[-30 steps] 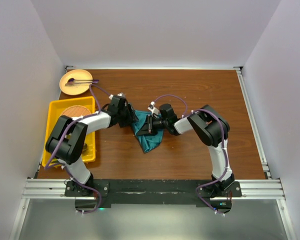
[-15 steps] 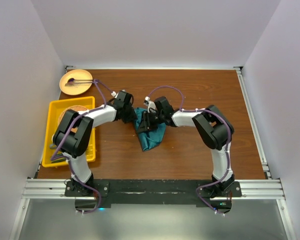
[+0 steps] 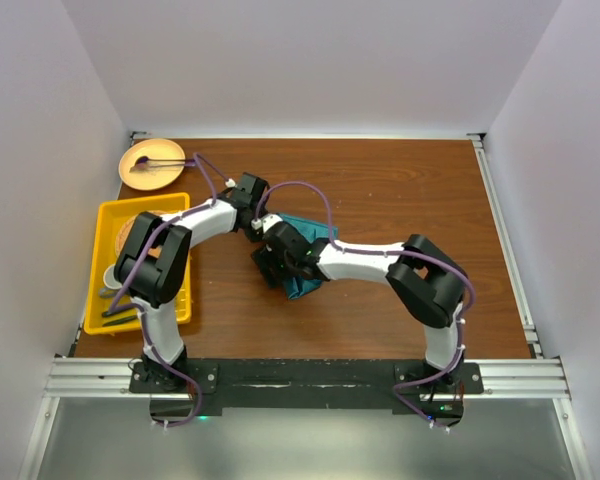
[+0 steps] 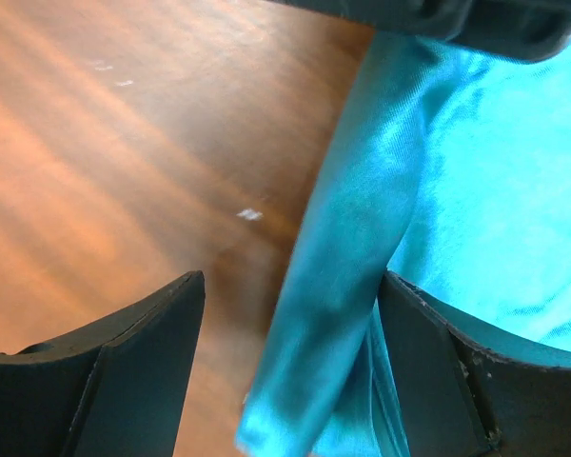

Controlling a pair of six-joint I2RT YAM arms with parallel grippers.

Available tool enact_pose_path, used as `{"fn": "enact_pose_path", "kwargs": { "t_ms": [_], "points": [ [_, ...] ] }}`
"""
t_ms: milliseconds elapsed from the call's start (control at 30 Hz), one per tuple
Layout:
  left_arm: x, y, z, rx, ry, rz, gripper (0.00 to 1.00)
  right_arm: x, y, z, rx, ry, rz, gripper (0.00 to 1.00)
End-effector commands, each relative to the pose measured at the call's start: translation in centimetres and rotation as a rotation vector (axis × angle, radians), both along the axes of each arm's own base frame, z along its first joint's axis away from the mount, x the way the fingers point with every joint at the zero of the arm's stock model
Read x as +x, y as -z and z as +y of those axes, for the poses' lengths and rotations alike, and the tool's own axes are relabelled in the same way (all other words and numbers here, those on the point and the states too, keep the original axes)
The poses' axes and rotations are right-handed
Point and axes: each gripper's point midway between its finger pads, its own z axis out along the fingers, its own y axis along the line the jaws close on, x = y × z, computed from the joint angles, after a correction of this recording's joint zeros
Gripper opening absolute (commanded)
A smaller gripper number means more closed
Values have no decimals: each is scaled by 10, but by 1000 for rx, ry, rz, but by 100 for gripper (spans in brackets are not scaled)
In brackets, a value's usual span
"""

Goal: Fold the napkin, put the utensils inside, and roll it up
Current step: Roll the napkin with the utensil

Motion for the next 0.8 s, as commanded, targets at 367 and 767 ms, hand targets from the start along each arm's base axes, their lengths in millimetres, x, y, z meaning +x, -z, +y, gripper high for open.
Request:
{"fn": "enact_pose_path", "kwargs": {
  "t_ms": [367,767],
  "points": [
    [-57,44,21,84,24,225,0,34,48,-17,-150,173,-110,11],
    [-11,-17,21,25,152,-112,73,-13,59,-2,391,84,480,0]
  ]
}}
